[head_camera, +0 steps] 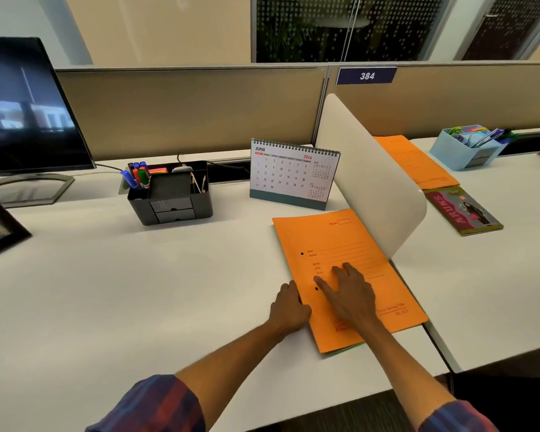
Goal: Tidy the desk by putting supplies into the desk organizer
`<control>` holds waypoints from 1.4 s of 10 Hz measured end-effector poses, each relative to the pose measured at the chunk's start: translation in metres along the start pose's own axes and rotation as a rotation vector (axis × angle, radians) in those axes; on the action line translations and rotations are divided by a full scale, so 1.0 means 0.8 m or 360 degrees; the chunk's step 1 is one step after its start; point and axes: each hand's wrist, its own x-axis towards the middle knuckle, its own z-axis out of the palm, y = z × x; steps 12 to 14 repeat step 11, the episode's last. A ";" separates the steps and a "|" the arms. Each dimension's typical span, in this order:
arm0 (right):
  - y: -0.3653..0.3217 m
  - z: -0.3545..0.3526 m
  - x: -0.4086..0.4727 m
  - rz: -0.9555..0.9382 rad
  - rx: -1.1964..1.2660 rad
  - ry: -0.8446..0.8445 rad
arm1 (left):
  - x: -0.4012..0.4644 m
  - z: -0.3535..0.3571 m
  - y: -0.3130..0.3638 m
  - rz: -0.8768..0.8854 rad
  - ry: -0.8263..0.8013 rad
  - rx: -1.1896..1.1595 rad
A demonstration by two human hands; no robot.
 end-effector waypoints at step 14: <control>-0.122 -0.027 0.000 -0.0018 -0.0267 -0.0155 | -0.051 -0.167 -0.112 0.0272 0.0178 0.0310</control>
